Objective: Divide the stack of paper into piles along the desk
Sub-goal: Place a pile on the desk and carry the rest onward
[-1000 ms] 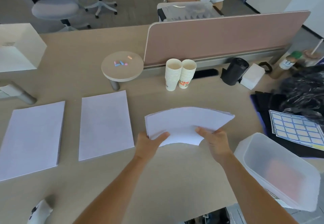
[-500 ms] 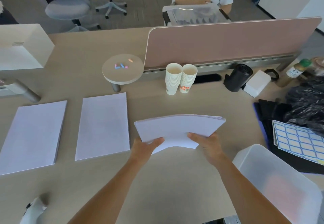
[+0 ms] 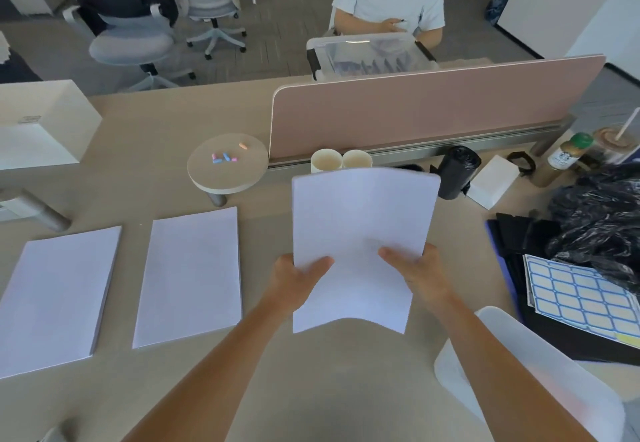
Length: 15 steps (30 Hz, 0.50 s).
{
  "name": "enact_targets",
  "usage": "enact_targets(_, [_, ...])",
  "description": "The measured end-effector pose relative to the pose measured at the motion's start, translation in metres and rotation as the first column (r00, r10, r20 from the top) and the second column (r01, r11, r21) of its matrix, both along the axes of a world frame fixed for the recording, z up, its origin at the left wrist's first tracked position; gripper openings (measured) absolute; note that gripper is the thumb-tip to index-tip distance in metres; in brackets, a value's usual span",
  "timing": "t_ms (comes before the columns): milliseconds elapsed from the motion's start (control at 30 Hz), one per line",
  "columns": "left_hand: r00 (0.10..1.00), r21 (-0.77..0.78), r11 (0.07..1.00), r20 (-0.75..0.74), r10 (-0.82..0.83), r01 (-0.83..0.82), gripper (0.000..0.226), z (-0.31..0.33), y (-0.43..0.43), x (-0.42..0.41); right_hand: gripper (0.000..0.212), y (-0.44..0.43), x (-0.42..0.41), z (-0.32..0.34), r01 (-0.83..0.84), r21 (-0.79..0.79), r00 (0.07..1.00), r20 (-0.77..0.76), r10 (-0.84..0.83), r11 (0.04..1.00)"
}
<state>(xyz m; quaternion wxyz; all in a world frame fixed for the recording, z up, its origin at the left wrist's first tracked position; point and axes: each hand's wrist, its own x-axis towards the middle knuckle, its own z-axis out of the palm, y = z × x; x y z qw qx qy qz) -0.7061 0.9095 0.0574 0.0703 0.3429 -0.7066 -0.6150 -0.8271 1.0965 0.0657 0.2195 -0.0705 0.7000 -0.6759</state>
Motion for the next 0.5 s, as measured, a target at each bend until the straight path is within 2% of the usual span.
enact_targets(300, [0.999, 0.001, 1.000, -0.038, 0.013, -0.013, 0.013, 0.001, 0.015, -0.059, 0.009, 0.016, -0.051, 0.004, 0.156, -0.029, 0.987, -0.047, -0.157, 0.987])
enact_targets(500, [1.000, 0.064, 0.998, 0.016, 0.016, -0.017, 0.021, -0.037, 0.010, -0.058, 0.021, 0.016, -0.049, -0.039, 0.061, -0.007, 0.998, 0.036, -0.061, 0.998])
